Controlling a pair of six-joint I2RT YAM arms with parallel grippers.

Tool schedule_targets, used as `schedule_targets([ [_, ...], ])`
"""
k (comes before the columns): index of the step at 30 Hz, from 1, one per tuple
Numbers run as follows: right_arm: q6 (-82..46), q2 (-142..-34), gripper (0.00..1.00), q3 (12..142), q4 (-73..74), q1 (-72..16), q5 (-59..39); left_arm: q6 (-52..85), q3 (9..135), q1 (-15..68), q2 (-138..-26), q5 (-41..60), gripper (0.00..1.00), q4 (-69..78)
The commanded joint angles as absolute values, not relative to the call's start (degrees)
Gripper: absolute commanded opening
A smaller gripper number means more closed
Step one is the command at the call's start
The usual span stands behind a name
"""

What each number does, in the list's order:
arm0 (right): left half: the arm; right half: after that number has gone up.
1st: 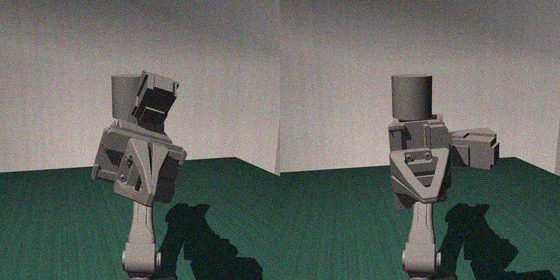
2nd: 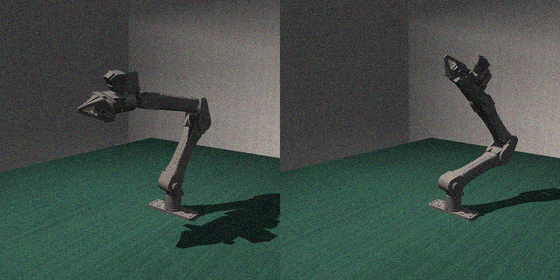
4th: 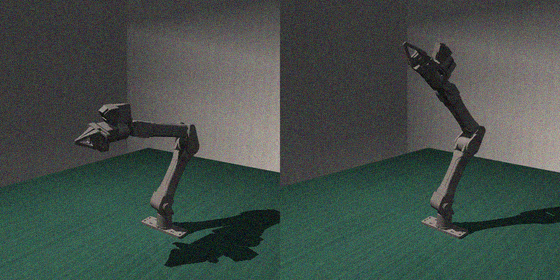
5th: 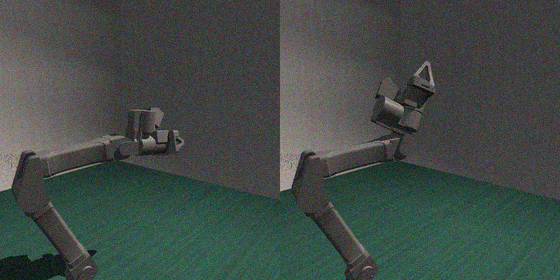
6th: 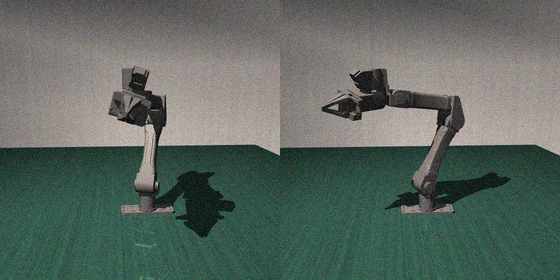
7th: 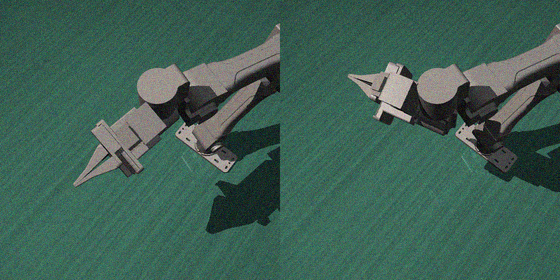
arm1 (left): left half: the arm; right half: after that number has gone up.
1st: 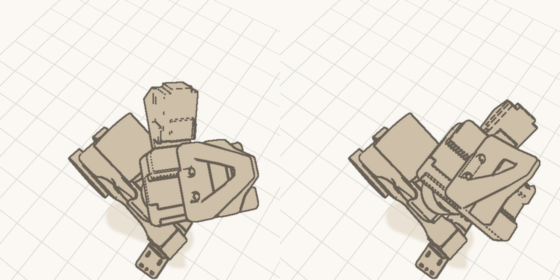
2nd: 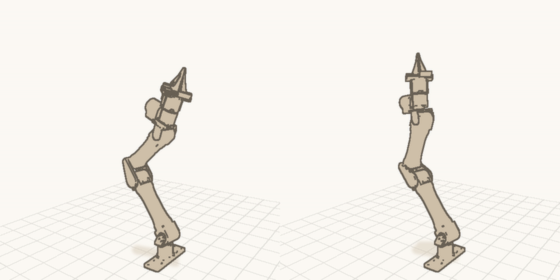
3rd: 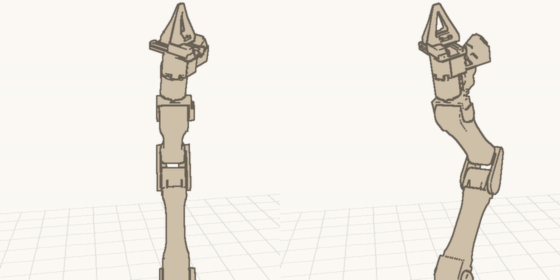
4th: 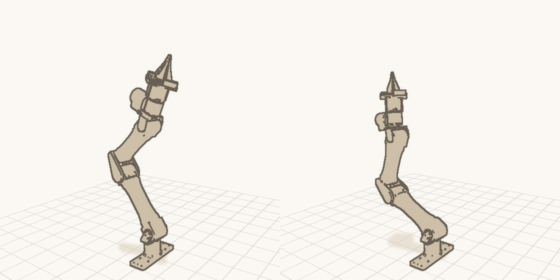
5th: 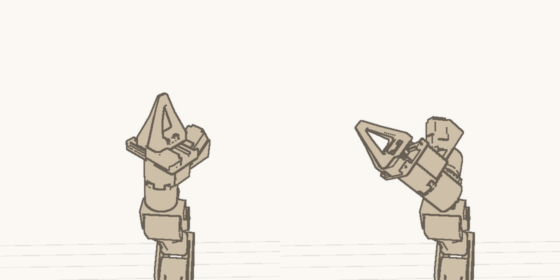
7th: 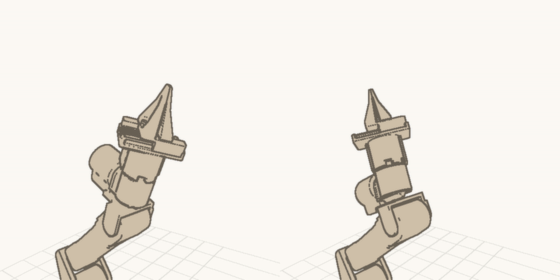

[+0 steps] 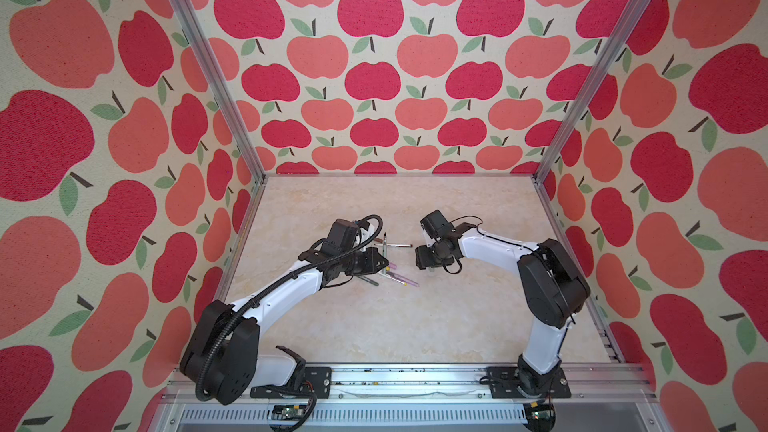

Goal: Insert the pens into the pen caps

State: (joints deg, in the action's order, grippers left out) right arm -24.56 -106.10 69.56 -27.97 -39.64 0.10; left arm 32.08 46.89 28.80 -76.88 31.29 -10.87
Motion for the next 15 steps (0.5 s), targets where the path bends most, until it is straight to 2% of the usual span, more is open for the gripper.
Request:
schedule_targets([
  [1, -25.58, -107.26, 0.65, 70.92, -28.52, -39.81, -0.27, 31.44, 47.28, 29.0, -75.8, 30.67, 0.0, -11.03],
  [15, -25.22, -108.64, 0.65, 70.97, -28.82, -39.73, 0.81, 31.25, 47.2, 28.96, -75.62, 30.32, 0.0, -11.43],
])
